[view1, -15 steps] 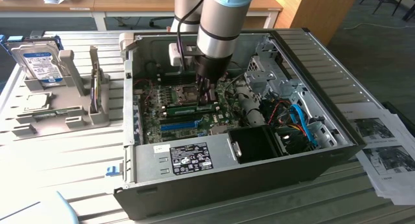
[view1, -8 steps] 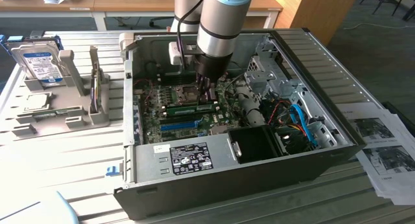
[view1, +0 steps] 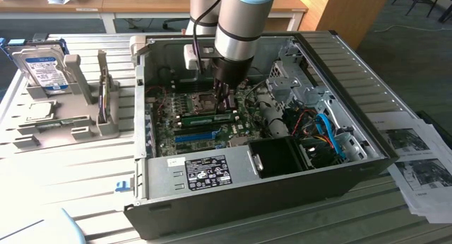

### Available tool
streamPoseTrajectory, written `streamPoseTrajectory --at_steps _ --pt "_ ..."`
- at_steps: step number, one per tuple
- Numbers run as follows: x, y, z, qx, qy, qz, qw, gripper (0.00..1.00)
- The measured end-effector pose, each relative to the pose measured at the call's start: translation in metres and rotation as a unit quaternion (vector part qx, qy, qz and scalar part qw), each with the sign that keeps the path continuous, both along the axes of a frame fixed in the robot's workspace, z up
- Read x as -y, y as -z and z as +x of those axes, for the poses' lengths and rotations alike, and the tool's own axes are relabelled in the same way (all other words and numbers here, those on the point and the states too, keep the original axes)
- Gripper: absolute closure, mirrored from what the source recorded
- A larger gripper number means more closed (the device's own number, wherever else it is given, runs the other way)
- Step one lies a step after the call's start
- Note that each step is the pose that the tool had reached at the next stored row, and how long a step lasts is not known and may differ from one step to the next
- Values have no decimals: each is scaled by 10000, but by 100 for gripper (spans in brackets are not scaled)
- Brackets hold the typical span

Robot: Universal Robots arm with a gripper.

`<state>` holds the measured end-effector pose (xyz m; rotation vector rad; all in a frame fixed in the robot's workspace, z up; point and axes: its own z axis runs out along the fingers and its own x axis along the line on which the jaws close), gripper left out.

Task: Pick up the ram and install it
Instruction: 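Insert the ram into the slot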

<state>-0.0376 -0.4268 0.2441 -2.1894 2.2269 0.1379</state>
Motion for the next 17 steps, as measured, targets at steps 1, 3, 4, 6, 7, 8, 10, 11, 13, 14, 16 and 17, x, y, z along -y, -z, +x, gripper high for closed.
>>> streamPoseTrajectory --at_steps 1,3,4,6,7,8,10,11,13,14,16,17 --pt "0 -3 0 0 0 0 10000 82" --pt "0 -8 0 0 0 0 10000 82" --pt "0 -10 0 0 0 -1 10000 82" --pt "0 -11 0 0 0 1 10000 82" --pt "0 -13 0 0 0 0 10000 82" --pt "0 -15 0 0 0 0 10000 82" --pt "0 -18 0 0 0 0 10000 82" --pt "0 -20 0 0 0 0 10000 82" --pt "0 -24 0 0 0 -1 10000 82" --pt "0 -27 0 0 0 -1 10000 82" --pt "0 -35 0 0 0 -1 10000 82" --pt "0 -39 0 0 0 -1 10000 82"
